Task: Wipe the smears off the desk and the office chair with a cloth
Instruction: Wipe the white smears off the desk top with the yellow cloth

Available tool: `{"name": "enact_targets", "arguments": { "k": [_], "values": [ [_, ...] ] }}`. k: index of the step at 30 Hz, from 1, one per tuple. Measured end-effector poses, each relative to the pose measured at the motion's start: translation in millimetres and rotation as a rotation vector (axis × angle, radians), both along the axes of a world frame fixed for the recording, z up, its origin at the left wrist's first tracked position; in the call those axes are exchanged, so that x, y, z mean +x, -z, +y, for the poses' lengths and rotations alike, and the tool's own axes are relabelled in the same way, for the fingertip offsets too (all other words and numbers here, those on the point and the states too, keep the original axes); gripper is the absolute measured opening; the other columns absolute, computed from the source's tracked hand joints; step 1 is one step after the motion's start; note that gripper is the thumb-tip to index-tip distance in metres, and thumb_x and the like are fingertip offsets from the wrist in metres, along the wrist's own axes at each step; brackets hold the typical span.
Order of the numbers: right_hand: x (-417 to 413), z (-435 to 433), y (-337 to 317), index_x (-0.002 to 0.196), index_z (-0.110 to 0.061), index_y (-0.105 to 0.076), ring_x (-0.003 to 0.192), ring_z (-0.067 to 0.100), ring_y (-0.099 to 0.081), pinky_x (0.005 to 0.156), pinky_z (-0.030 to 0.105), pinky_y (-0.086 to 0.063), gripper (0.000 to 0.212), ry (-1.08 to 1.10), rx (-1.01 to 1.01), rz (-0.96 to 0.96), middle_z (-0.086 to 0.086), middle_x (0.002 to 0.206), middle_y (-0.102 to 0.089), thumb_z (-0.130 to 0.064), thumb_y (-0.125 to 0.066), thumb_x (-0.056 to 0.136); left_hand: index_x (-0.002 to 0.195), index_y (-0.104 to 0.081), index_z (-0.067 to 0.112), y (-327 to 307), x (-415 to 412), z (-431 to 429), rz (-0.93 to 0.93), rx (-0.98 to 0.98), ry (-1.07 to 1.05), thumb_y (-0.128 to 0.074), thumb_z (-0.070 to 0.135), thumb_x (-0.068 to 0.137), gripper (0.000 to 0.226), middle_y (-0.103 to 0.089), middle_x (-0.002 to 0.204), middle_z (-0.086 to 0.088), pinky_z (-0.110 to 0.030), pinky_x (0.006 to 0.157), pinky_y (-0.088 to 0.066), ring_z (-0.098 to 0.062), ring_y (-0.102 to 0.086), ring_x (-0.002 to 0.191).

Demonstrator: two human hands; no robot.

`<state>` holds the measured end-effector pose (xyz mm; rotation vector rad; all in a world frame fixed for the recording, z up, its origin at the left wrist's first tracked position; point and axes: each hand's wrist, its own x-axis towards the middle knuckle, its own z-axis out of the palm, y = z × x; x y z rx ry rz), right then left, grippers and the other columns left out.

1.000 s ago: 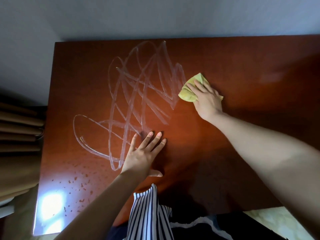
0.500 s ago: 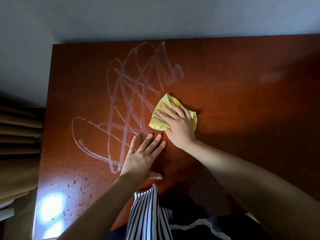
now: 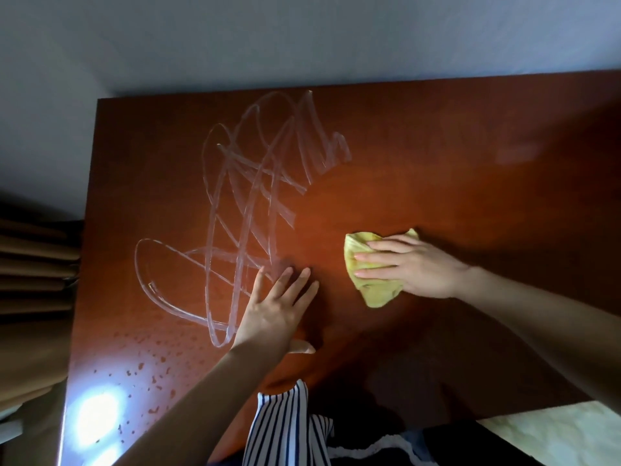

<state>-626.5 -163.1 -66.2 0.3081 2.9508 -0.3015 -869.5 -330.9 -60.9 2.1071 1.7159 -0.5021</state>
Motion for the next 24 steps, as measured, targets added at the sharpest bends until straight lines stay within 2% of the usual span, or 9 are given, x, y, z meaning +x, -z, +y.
{"name": "enact_targets", "arguments": {
  "k": [3, 5, 7, 10, 12, 17, 20, 24],
  "values": [
    [6.0, 29.5, -4.0, 0.133, -0.029, -0.053, 0.13, 0.023, -0.046, 0.099, 0.041, -0.041, 0.077, 0.048, 0.044, -0.054, -0.005, 0.141, -0.048, -0.008, -0.082, 0.066, 0.151, -0.001, 0.021, -7.0, 2.1, 17.4, 0.01, 0.032, 0.034, -0.046, 0.07, 0.081, 0.096, -0.007, 0.158, -0.004, -0.051, 0.105, 0.023, -0.026, -0.007, 0.145],
    [9.0, 47.0, -1.7, 0.141, -0.039, -0.03, 0.139, 0.013, -0.023, 0.107, 0.034, -0.029, 0.081, 0.116, 0.035, -0.116, -0.014, 0.149, -0.027, -0.009, -0.072, 0.079, 0.15, -0.006, 0.02, -11.8, 4.0, 30.5, 0.008, 0.068, 0.033, -0.051, 0.068, 0.081, 0.095, -0.016, 0.152, -0.003, -0.05, 0.105, 0.022, -0.027, -0.017, 0.14],
    [8.3, 63.3, 1.5, 0.139, -0.046, -0.014, 0.139, 0.005, -0.006, 0.111, 0.03, -0.016, 0.08, 0.183, 0.018, -0.164, -0.021, 0.15, -0.01, -0.01, -0.062, 0.087, 0.151, -0.001, 0.02, -12.6, 4.8, 44.1, 0.017, 0.085, 0.019, -0.053, 0.067, 0.08, 0.099, -0.008, 0.154, -0.004, -0.049, 0.106, 0.021, -0.029, -0.01, 0.143],
    [-2.3, 81.3, 3.9, 0.14, -0.044, -0.015, 0.14, 0.004, -0.009, 0.114, 0.034, -0.018, 0.078, 0.307, -0.017, -0.117, -0.022, 0.149, -0.01, -0.006, -0.059, 0.088, 0.147, 0.021, 0.017, -8.9, 5.9, 64.1, 0.057, 0.067, 0.034, -0.051, 0.07, 0.08, 0.112, 0.02, 0.157, -0.01, -0.05, 0.106, 0.02, -0.031, 0.017, 0.145],
    [-14.9, 91.8, 5.9, 0.143, -0.042, -0.018, 0.141, 0.004, -0.009, 0.114, 0.034, -0.017, 0.077, 0.403, -0.034, -0.076, -0.022, 0.15, -0.01, -0.005, -0.058, 0.089, 0.139, 0.034, 0.015, -4.9, 6.8, 74.5, 0.076, 0.043, 0.035, -0.052, 0.073, 0.075, 0.122, 0.033, 0.152, -0.012, -0.05, 0.107, 0.019, -0.031, 0.026, 0.142],
    [-57.6, 123.6, 7.8, 0.146, -0.032, -0.031, 0.145, 0.017, -0.016, 0.114, 0.039, -0.021, 0.066, 0.653, -0.064, 0.044, -0.007, 0.155, -0.023, -0.002, -0.052, 0.091, 0.133, 0.039, 0.009, 3.5, 7.0, 89.2, 0.108, 0.047, 0.028, -0.055, 0.078, 0.067, 0.135, 0.039, 0.148, -0.016, -0.052, 0.11, 0.015, -0.032, 0.031, 0.139],
    [-83.5, 145.0, 9.3, 0.144, -0.025, -0.037, 0.143, 0.023, -0.022, 0.114, 0.039, -0.024, 0.061, 0.757, -0.084, 0.128, 0.0, 0.153, -0.03, -0.001, -0.053, 0.09, 0.132, 0.043, 0.008, 8.6, 4.7, 91.1, 0.118, 0.034, 0.018, -0.053, 0.082, 0.064, 0.139, 0.043, 0.145, -0.015, -0.052, 0.108, 0.018, -0.032, 0.039, 0.132],
    [-122.1, 161.6, 19.2, 0.141, -0.025, -0.043, 0.142, 0.024, -0.023, 0.112, 0.041, -0.025, 0.047, 0.998, -0.086, 0.211, 0.001, 0.151, -0.035, -0.018, -0.048, 0.095, 0.125, 0.05, 0.006, 11.2, -0.8, 92.8, 0.123, 0.033, 0.039, -0.046, 0.087, 0.062, 0.14, 0.052, 0.137, -0.014, -0.052, 0.1, 0.03, -0.031, 0.049, 0.123]
  ]
}}
